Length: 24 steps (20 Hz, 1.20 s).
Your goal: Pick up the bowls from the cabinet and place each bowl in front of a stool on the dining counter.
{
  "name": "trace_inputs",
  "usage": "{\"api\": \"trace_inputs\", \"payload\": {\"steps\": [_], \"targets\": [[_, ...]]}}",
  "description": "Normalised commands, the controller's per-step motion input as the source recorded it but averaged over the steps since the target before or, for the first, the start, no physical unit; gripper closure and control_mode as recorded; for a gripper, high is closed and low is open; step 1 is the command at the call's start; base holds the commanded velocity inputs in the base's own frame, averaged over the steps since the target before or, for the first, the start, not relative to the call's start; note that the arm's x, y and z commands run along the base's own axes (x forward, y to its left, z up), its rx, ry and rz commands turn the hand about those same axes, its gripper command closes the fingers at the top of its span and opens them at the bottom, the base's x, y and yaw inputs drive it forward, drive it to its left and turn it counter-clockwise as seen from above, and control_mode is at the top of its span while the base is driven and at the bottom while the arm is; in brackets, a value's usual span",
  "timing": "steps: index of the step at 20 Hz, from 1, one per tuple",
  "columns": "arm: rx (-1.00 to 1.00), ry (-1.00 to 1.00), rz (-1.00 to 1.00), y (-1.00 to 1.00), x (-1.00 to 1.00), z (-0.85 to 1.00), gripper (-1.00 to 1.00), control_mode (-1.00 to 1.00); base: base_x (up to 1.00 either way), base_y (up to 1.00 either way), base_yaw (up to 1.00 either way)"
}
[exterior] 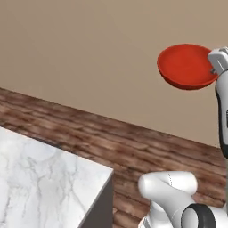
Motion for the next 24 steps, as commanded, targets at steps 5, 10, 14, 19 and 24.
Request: {"api": "trace_inputs", "payload": {"steps": [5,10,14,19,24], "targets": [[0.0,0.0,0.0,0.0,0.0,0.0,1.0,1.0,1.0,-0.11,0.64],[0.0,0.0,0.0,0.0,0.0,0.0,1.0,1.0,1.0,-0.15,0.71],[0.0,0.0,0.0,0.0,0.0,0.0,1.0,1.0,1.0,-0.49,0.65],[0.0,0.0,0.0,0.0,0.0,0.0,1.0,1.0,1.0,-0.74,0.54],[0.0,0.0,0.0,0.0,0.0,0.0,1.0,1.0,1.0,-0.69,0.53]]}}
